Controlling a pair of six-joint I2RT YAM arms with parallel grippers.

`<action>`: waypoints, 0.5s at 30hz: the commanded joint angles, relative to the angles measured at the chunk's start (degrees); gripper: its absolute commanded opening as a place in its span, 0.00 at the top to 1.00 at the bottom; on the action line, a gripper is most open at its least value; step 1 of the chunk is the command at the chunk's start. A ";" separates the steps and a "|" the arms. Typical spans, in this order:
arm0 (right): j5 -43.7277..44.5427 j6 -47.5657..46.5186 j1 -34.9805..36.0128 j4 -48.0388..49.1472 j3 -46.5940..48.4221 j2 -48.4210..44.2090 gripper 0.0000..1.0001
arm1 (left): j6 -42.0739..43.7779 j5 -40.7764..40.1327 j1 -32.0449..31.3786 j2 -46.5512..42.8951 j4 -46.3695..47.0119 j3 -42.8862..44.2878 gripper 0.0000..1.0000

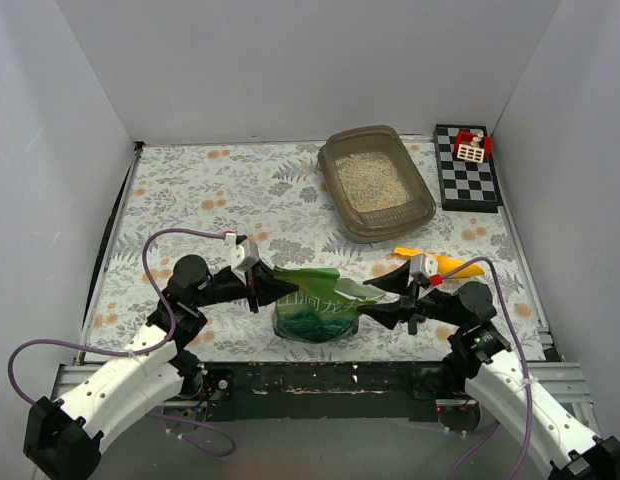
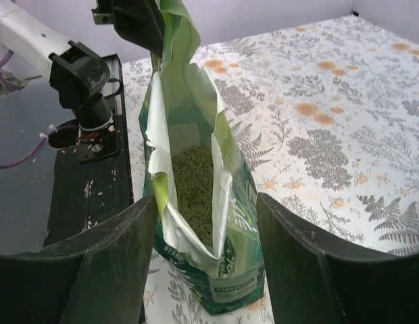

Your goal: Fill the litter box with clean litter

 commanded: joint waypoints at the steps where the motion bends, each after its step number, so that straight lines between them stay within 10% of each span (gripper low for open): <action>1: 0.75 4.49 0.15 17.15 -2.67 1.25 0.35 | -0.80 0.88 0.43 -1.21 3.95 -0.28 1.00; 15: -0.21 14.61 0.15 38.80 -7.78 7.49 0.49 | -1.41 1.32 0.43 -2.00 4.13 -0.63 1.00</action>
